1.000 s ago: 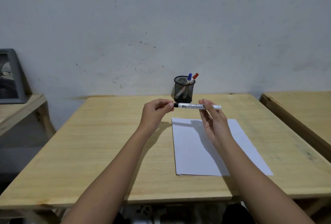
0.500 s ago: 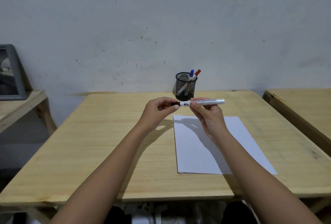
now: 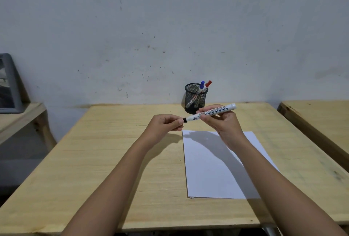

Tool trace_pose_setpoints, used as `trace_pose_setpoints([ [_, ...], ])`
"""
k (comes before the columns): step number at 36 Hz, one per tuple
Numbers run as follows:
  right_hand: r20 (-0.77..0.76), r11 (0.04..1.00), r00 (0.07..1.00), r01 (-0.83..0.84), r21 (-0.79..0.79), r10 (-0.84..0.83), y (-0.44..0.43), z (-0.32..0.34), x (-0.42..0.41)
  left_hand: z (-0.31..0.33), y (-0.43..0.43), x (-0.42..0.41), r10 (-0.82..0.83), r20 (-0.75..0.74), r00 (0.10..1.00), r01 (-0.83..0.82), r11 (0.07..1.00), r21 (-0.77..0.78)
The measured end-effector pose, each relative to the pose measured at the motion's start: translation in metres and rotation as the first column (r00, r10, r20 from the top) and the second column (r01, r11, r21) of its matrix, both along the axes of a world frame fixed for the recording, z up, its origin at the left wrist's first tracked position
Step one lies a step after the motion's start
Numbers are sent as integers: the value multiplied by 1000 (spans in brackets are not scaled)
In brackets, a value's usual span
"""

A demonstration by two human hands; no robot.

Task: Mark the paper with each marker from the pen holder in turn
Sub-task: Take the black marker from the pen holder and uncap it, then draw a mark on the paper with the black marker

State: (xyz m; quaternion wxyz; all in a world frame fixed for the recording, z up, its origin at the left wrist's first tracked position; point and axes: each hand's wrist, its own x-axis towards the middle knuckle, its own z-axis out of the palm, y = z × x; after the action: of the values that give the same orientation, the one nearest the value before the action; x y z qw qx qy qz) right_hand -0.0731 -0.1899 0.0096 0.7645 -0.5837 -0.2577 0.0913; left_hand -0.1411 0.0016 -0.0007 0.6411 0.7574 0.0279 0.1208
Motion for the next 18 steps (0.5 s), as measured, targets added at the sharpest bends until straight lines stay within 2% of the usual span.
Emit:
trace_pose_setpoints([
  [4,-87,985,996,37,171,-22,-9,5,15,-5,22,-1,37,-93,995,-41,998,-39],
  [7,-123,973,991,80,215,-54,-16,7,23,-11,35,1,120,-177,977,-106,991,86],
  [10,-122,982,988,113,152,-95,-13,1,27,-17,37,7,259,-196,946,-178,918,355],
  [12,-120,986,984,142,87,-131,-7,-6,26,-19,33,11,308,-187,933,-191,862,470],
  [15,-110,986,980,164,1,-163,0,-16,25,-21,28,18,327,-207,922,-146,790,596],
  [18,-90,979,978,182,-93,-191,4,-22,25,-22,26,22,320,-251,914,-87,756,649],
])
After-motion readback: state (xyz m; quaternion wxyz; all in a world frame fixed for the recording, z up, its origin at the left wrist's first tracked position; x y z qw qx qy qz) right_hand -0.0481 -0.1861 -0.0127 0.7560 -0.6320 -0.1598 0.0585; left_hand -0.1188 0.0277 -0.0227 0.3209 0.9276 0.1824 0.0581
